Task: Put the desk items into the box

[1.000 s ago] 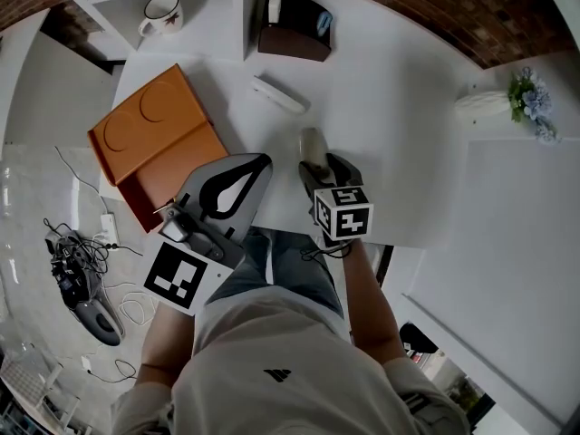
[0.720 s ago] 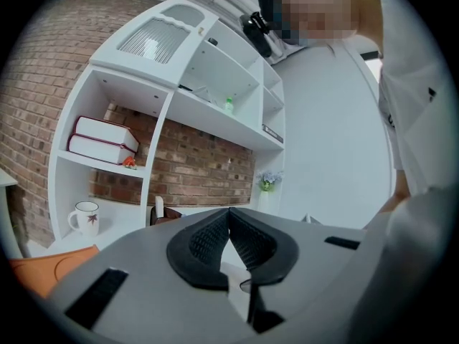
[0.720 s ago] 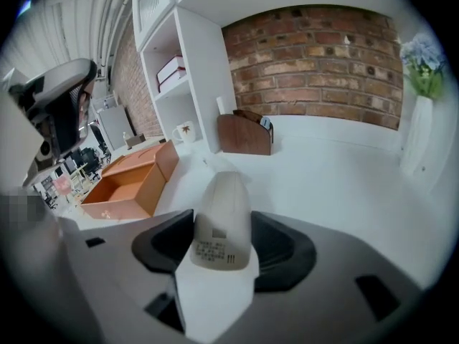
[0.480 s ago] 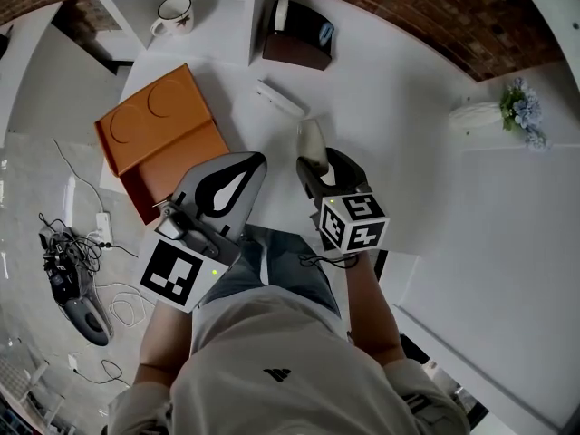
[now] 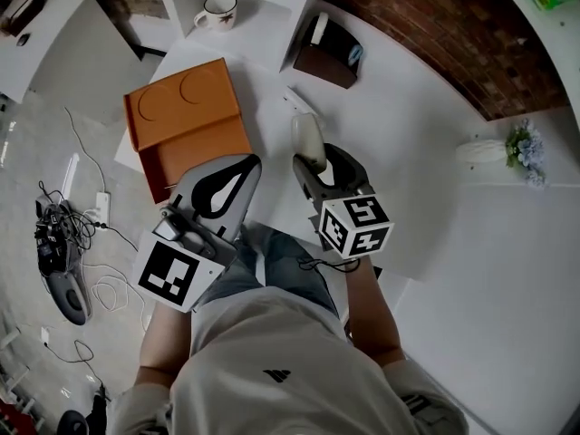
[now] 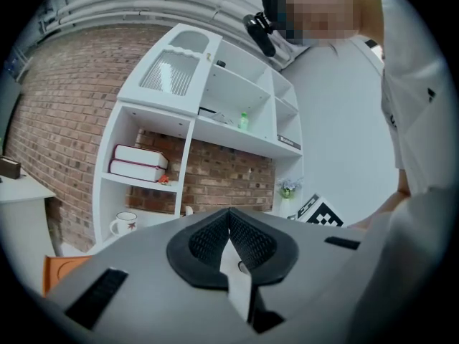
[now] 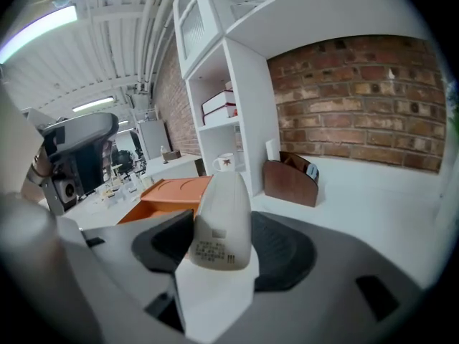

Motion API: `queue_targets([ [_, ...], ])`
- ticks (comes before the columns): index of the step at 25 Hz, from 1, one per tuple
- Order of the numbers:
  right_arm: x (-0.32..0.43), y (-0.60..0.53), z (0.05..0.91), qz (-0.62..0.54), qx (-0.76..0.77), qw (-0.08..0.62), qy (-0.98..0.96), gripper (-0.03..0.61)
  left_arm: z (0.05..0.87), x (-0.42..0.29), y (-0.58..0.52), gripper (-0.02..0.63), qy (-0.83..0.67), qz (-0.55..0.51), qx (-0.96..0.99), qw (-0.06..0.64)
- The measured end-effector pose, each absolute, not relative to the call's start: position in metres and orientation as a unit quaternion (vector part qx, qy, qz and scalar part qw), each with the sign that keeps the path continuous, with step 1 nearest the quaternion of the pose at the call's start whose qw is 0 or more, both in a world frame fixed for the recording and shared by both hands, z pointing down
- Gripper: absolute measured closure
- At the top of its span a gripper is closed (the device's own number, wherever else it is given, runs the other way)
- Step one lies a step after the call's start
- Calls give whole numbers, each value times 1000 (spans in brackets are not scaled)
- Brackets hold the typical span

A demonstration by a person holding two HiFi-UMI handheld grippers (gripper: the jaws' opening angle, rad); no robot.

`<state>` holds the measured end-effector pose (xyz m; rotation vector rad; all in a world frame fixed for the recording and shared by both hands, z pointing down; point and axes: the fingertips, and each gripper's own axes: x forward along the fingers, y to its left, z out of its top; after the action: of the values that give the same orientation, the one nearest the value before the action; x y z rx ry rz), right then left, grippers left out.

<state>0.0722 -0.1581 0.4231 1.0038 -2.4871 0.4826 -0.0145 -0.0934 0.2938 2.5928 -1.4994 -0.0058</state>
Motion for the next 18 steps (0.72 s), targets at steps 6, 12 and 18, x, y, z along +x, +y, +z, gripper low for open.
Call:
queue_targets([
  [6, 36, -149, 414, 152, 308, 207, -916, 322, 288, -41, -71, 601, -551, -7, 832, 66],
  [12, -8, -133, 408, 134, 245, 211, -937, 322, 284, -74, -42, 601, -608, -10, 791, 61],
  [18, -54, -108, 405, 115, 180, 214, -953, 322, 283, -105, -6, 600, -665, -14, 745, 55],
])
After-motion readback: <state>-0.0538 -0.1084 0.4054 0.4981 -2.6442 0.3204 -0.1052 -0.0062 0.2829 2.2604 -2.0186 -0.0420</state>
